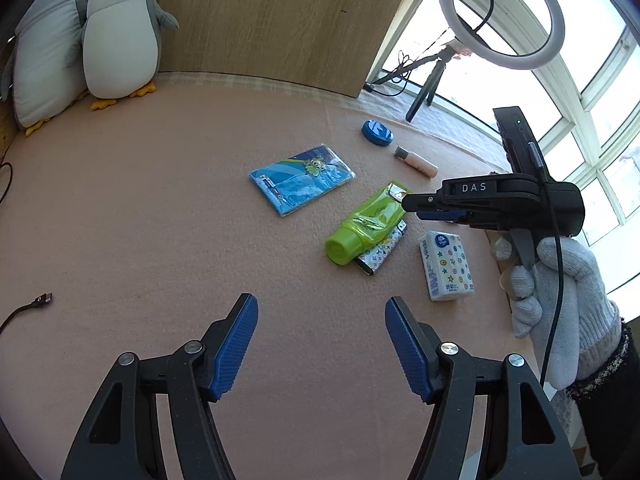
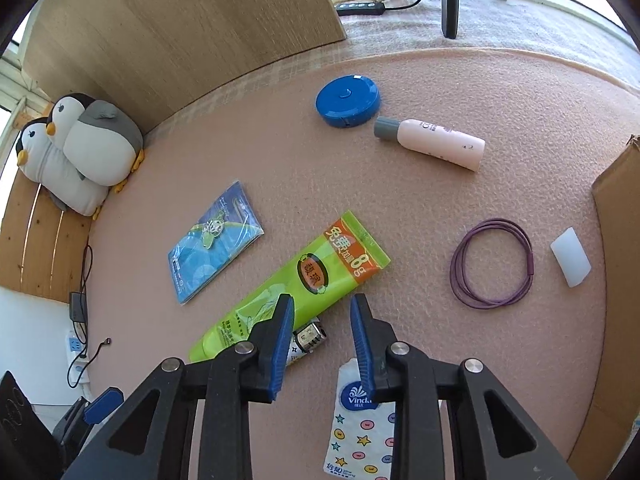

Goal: Organize objects
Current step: 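Lower the left tool onto the green tube and close on it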

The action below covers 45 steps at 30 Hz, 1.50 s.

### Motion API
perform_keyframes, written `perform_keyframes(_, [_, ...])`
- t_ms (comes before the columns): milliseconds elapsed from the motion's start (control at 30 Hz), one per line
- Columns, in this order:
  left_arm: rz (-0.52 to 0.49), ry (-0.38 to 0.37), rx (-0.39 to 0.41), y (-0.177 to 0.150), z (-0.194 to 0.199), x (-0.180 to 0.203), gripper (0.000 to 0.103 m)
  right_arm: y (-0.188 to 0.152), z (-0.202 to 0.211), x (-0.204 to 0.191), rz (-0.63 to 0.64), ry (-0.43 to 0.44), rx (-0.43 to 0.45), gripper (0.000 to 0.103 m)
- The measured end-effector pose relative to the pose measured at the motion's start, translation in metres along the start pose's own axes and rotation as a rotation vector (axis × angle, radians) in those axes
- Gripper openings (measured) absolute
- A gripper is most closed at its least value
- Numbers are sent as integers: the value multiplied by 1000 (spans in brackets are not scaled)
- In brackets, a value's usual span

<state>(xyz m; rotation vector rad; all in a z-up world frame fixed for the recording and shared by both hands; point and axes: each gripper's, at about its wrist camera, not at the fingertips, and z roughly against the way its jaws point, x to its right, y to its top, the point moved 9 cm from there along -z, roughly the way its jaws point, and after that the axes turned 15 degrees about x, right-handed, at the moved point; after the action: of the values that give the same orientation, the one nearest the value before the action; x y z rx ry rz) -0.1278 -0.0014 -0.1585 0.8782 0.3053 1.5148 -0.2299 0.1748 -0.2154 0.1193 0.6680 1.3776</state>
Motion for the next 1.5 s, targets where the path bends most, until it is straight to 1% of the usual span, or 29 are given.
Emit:
perform_keyframes(100, [-6,-15,-2,2,-3,3,68,-1,9,11,-4,-27,11,26])
perform_keyframes(233, [-20,-62,-19,3,-18,22,67,-5,20,32,-54,-32,22,26])
perform_keyframes(300, [-26,-77,-31,3,-27,30,66,-6,22,38,-83,-18,22,26])
perform_keyframes(367, [-32,-92,-44,3,-35,40,62,-4,23,38,-99,-4,21,26])
perform_keyframes(467, [-54,-106,-56,3,-44,51,61,-2,17,30,-79,3,18,26])
perform_keyframes(567, [-96,-102,-56,5,-49,57,61,-2,4,24,-102,24,-4,26])
perform_keyframes(667, [-139,-77,-47,12,-58,54,61,-2,-8,15,-104,34,-22,26])
perform_keyframes(800, [-120,-68,-50,22,-71,43,60,0,-15,6,-90,30,-25,26])
perform_keyframes(900, [-107,-69,-64,25,-82,37,59,3,-13,1,-122,66,-14,26])
perform_keyframes(967, [-98,-77,-77,24,-91,36,56,6,-10,-1,-133,77,3,27])
perform_keyframes(1033, [-93,-80,-94,23,-101,35,54,4,-15,-1,-132,63,-8,27])
perform_keyframes(1133, [-86,-80,-122,19,-116,34,45,0,-22,-3,-146,66,-26,27])
perform_keyframes(1233, [-71,-99,-147,15,-124,34,36,0,-25,-9,-146,79,-18,27])
perform_keyframes(1467, [-74,-99,-144,5,-118,29,34,-2,-33,-33,-96,107,-24,25])
perform_keyframes(1500, [-75,-99,-146,2,-116,28,34,-4,-34,-37,-89,112,-30,23])
